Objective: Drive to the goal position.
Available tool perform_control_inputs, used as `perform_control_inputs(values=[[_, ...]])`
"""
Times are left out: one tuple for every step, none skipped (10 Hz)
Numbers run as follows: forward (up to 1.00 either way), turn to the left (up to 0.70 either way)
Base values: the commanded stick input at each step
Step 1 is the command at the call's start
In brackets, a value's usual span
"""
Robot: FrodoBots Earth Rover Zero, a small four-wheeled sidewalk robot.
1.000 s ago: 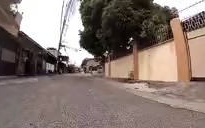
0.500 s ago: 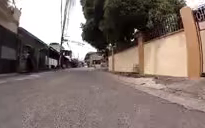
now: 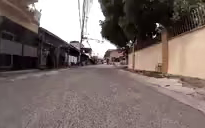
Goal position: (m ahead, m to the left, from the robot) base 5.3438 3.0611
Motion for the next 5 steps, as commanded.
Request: perform_control_inputs(values=[[0.50,0.07],[0.50,0.07],[0.50,0.07],[0.50,0.07],[0.50,0.07]])
